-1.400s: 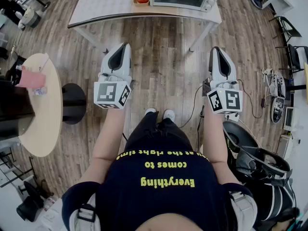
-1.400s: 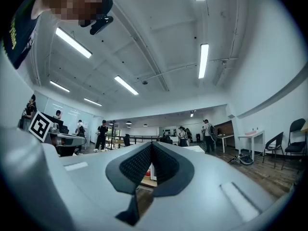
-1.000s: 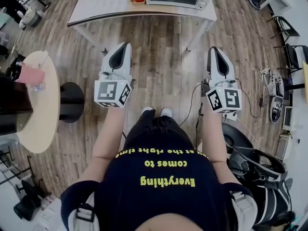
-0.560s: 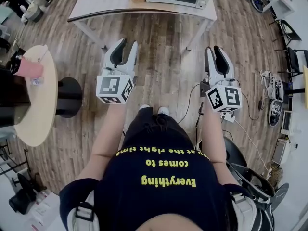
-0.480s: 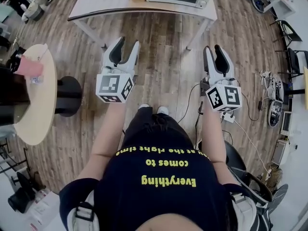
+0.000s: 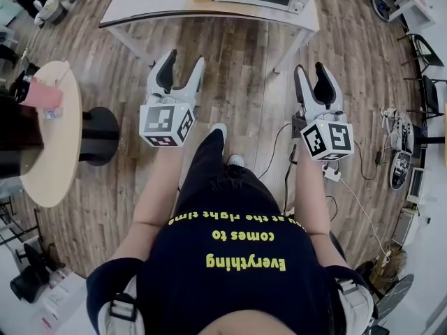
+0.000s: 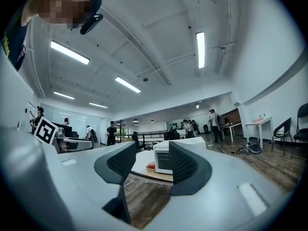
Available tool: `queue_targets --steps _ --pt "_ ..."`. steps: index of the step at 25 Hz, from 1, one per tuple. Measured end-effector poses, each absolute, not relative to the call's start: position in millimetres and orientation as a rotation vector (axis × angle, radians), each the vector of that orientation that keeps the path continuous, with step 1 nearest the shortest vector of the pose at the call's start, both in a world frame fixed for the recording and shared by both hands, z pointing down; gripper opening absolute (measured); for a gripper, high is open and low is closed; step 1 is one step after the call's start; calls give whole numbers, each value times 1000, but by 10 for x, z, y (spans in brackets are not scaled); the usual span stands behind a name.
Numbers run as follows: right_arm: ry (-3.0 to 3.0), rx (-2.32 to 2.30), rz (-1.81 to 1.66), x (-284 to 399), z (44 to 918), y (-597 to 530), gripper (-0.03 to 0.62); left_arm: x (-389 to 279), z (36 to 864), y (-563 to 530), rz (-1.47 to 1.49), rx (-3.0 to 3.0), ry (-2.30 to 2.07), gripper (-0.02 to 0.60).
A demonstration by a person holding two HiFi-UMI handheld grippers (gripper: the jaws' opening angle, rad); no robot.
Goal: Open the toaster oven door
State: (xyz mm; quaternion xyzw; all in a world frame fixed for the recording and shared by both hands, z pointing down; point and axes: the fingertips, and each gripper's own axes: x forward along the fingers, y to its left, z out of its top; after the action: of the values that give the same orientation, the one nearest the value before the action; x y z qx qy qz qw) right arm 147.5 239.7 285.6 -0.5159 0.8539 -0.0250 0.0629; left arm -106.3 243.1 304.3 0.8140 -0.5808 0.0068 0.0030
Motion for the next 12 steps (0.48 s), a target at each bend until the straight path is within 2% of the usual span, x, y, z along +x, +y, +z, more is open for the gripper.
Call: queue_targets --steps 12 --pt "2610 -1598 -40 1150 2820 1293 221 -1303 3066 1199 6 2577 -1764 245"
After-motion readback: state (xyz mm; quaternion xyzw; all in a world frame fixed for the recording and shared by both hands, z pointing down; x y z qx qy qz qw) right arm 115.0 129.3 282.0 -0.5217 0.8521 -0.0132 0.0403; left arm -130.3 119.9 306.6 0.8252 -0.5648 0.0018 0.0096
